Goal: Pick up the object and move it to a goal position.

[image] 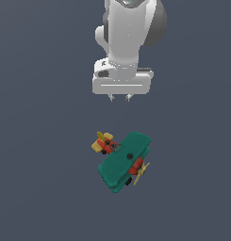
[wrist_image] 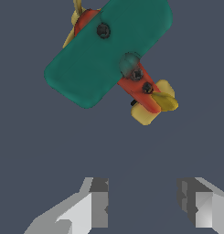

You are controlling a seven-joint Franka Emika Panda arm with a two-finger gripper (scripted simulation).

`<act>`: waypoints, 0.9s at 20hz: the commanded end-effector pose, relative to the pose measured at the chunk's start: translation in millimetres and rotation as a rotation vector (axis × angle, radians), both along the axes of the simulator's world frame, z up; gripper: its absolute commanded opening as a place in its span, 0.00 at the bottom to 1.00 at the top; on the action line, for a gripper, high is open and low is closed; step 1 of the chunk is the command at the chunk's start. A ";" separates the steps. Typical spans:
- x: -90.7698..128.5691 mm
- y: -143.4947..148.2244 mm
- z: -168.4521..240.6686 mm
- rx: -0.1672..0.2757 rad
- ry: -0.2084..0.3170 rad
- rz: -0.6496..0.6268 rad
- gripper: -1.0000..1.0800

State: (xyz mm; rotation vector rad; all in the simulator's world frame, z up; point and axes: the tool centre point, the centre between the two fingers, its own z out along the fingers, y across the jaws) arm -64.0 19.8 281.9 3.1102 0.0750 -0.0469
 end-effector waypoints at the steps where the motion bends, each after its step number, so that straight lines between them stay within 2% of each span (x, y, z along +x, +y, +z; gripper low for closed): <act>1: 1.2 2.7 -13.9 -0.008 0.014 -0.002 0.62; 8: 3.0 11.0 -61.2 -0.047 0.058 -0.008 0.62; 18: 0.0 18.7 -123.6 -0.129 0.106 -0.010 0.62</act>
